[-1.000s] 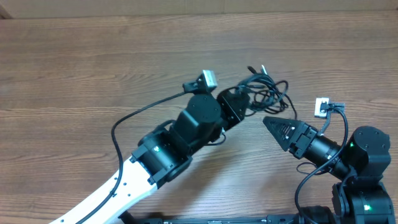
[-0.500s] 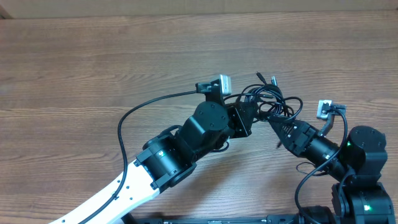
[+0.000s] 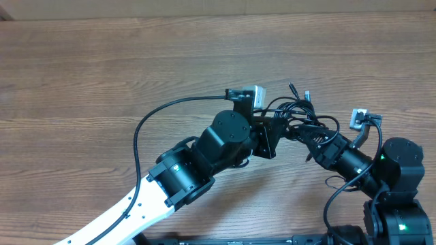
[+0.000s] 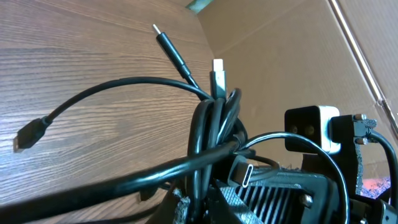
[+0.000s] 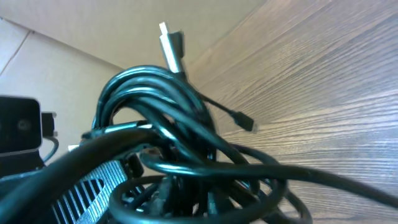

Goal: Untangle cables

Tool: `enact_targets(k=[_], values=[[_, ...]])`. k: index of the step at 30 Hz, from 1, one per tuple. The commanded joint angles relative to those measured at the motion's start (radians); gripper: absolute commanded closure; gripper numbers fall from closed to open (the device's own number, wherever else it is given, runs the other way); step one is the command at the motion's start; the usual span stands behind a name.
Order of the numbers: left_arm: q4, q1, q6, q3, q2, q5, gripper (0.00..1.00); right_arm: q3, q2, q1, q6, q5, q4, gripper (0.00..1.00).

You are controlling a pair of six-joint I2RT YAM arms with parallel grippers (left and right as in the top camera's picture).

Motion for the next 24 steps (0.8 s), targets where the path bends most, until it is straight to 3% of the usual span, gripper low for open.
enact_targets(k=[1, 7, 12, 13, 15, 16, 18, 22, 24], values=[[0.019, -0.01, -0.035, 0.013, 0.0, -0.023, 0.96, 0.026, 0.0, 0.006, -0.013, 0.009, 0.004, 0.95], [0.041, -0.009, -0.219, 0.013, 0.0, -0.239, 0.96, 0.026, 0.0, 0.006, -0.132, -0.048, 0.011, 0.96], [0.041, -0.009, -0.316, 0.013, 0.0, -0.274, 0.95, 0.026, 0.0, 0.006, -0.242, -0.131, 0.023, 0.96], [0.041, -0.009, -0.316, 0.013, 0.0, -0.274, 0.87, 0.026, 0.0, 0.006, -0.256, -0.138, 0.024, 0.96], [0.041, -0.009, -0.284, 0.013, 0.0, -0.274, 0.48, 0.026, 0.0, 0.006, -0.256, -0.137, 0.023, 0.96], [0.042, -0.008, -0.228, 0.013, -0.001, -0.274, 0.33, 0.026, 0.0, 0.006, -0.256, -0.132, 0.021, 0.96], [0.049, -0.008, -0.008, 0.013, -0.005, -0.269, 0.13, 0.026, 0.0, 0.006, -0.278, -0.122, 0.008, 0.96], [0.04, -0.007, 0.297, 0.013, -0.036, -0.252, 0.0, 0.026, 0.0, 0.006, -0.336, -0.117, -0.011, 0.96], [0.032, -0.006, 0.397, 0.013, -0.064, -0.252, 0.0, 0.026, 0.0, 0.006, -0.37, -0.103, -0.028, 0.96]])
